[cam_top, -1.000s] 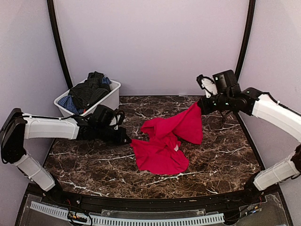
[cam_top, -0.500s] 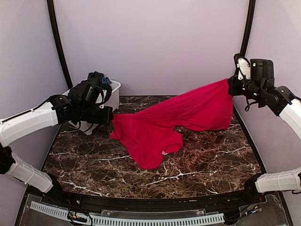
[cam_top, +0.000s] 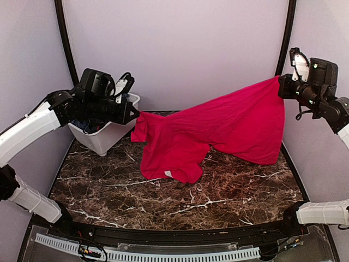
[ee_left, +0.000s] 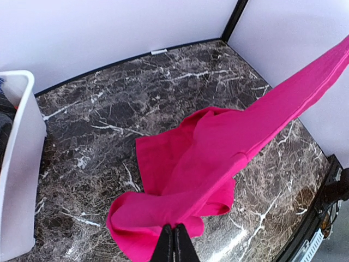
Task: Fold and stack the mixed laundry pile
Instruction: Flatten out the crumpled T-shirt at the center of the board.
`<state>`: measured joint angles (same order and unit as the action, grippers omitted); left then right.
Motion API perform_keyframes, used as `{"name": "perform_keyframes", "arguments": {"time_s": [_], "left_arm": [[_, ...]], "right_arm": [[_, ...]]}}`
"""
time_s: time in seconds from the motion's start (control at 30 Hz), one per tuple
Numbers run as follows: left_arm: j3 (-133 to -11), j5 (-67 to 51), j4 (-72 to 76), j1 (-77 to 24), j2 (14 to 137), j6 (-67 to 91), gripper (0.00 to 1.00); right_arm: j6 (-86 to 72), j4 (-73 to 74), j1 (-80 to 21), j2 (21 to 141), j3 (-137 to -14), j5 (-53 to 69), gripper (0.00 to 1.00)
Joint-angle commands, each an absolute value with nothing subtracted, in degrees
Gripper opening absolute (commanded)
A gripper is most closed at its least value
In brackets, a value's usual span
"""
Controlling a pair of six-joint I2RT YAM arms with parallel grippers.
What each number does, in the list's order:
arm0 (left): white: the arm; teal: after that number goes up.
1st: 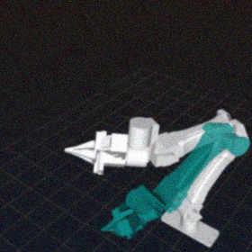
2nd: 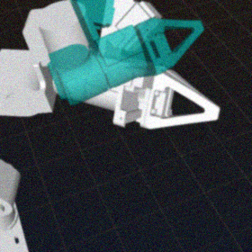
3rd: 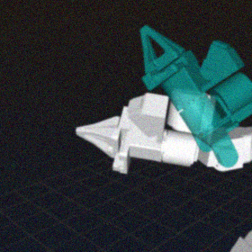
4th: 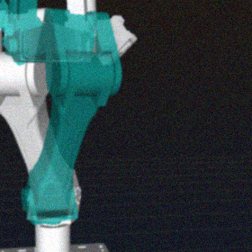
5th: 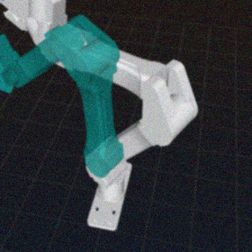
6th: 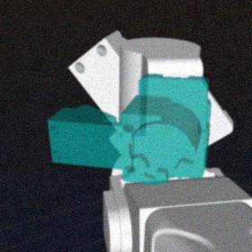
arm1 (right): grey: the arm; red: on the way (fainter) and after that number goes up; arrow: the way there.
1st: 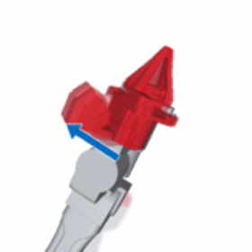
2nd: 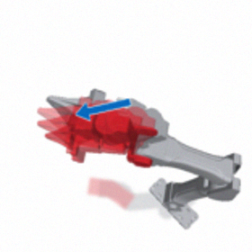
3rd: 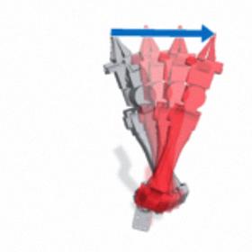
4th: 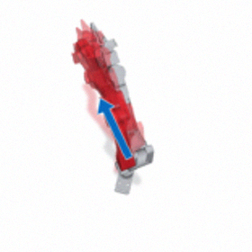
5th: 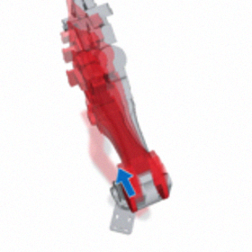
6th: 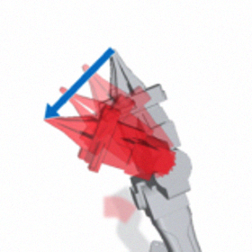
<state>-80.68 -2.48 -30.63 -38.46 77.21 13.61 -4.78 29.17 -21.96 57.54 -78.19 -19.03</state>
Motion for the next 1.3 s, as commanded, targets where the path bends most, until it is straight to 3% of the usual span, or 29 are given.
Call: {"name": "perform_keyframes", "arguments": {"time_s": [0.0,0.13,0.3,0.63,0.97,1.27], "left_arm": [[-80.88,-6.53,-34.51,-38.10,79.35,10.85,0.00],[-80.78,-1.82,-31.89,-37.99,79.17,12.45,0.00],[-89.53,2.12,-32.57,-35.71,83.04,13.45,0.00],[-92.06,-15.62,-29.70,-35.60,76.77,11.11,0.00],[-101.23,-16.33,-28.90,-35.60,75.23,9.91,0.00],[-104.83,-4.56,-28.66,-34.02,85.34,11.09,0.00]], "right_arm": [[-4.85,27.33,-21.25,55.92,-76.51,-23.00,0.00],[-4.38,26.94,-20.71,57.51,-77.51,-21.80,0.00],[-3.67,25.75,-19.63,62.81,-83.46,-21.10,0.00],[-5.10,27.67,-19.53,58.93,-88.12,-10.54,0.00],[-5.19,25.14,-19.53,60.02,-95.06,-8.88,0.00],[-3.74,19.54,-17.43,66.35,-90.40,-15.43,0.00]]}}
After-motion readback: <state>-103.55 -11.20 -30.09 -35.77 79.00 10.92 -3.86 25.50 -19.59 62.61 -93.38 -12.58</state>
